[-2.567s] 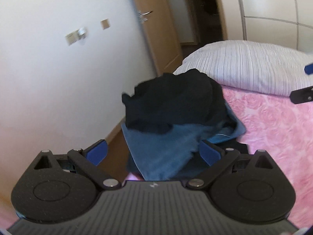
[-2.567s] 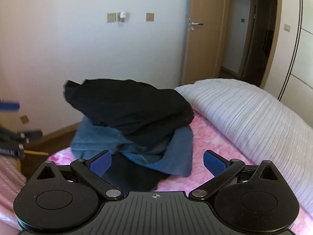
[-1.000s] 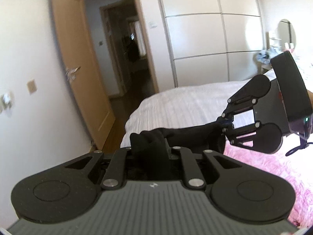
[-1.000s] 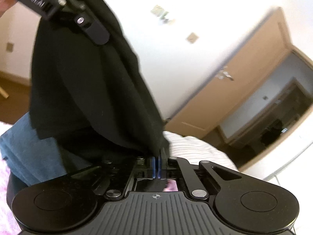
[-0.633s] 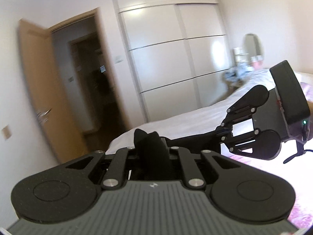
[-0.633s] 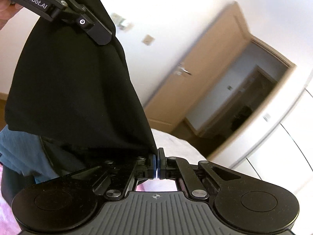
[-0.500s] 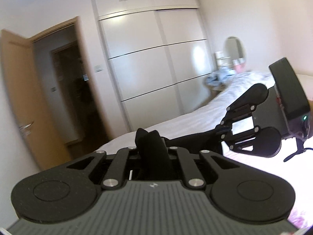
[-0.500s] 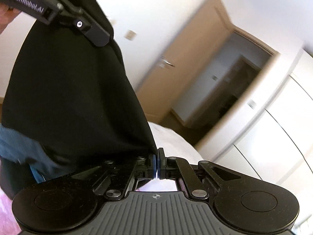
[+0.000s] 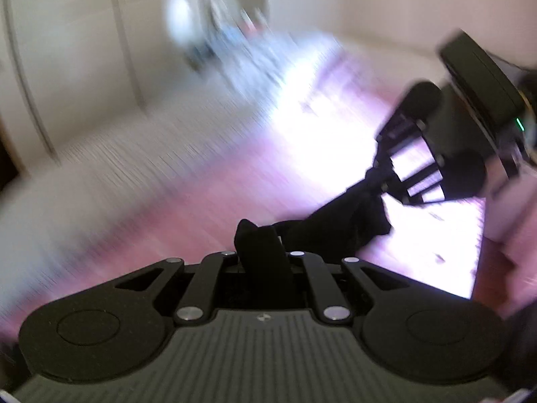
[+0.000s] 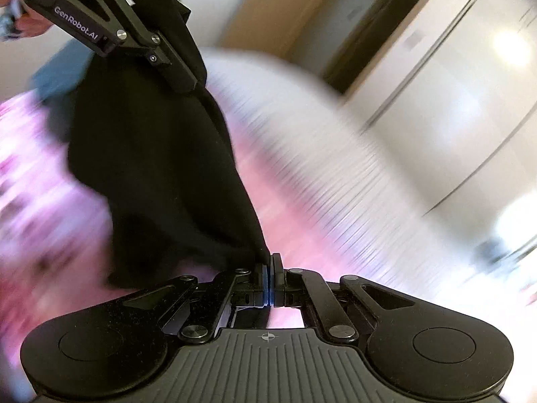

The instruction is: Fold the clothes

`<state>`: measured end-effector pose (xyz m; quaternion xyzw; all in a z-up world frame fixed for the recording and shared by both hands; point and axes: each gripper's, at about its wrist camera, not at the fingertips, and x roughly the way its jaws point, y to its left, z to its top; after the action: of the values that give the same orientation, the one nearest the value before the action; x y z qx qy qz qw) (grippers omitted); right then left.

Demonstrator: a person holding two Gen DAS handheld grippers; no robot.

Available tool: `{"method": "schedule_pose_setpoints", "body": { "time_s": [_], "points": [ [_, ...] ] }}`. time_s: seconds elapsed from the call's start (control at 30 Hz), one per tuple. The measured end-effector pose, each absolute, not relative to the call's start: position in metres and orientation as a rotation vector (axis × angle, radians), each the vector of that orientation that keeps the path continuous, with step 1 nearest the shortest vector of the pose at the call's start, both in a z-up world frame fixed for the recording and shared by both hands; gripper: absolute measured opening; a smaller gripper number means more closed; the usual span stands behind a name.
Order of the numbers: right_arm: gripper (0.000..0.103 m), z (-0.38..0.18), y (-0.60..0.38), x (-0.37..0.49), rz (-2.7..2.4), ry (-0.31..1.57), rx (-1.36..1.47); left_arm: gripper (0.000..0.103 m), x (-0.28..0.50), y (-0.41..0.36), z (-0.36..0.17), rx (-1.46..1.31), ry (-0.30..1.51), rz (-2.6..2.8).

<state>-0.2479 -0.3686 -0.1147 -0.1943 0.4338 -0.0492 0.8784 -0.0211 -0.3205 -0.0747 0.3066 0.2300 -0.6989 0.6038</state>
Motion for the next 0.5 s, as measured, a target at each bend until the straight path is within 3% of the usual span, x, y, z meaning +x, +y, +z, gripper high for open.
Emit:
{"method": "schedule_pose_setpoints", "body": {
  "time_s": [0.13,0.2,0.23,0.3,0.33,0.47,0.5],
  "points": [
    [0.003,-0.176,-0.386,-0.312,0.072,1.108,-0.298,0.017,-0.067,-0.32,-0.131,0.803,0.819,-1.593],
    [0.015,-0.198,-0.388,-0.331,0.134,1.197,-0.263,0.026,-0.078,-0.317,-0.145,0.829,0.901,-1.557],
    [0.019,-0.183,-0.385,-0.317,0.142,1.211,-0.254,0.028,-0.073,-0.321,-0.145,0.824,0.918,-1.535],
    [0.05,-0.172,-0.385,-0.299,0.137,1.22,-0.216,0.031,-0.062,-0.323,-0.144,0.809,0.929,-1.481],
    [0.055,-0.169,-0.392,-0.286,0.133,1.212,-0.194,0.033,-0.054,-0.325,-0.144,0.796,0.926,-1.449],
    [0.059,-0.195,-0.405,-0.254,0.113,1.178,-0.144,0.052,-0.025,-0.333,-0.144,0.736,0.9,-1.33],
    [0.06,-0.197,-0.413,-0.243,0.097,1.172,-0.145,0.053,-0.015,-0.337,-0.148,0.726,0.892,-1.3]
  ]
}}
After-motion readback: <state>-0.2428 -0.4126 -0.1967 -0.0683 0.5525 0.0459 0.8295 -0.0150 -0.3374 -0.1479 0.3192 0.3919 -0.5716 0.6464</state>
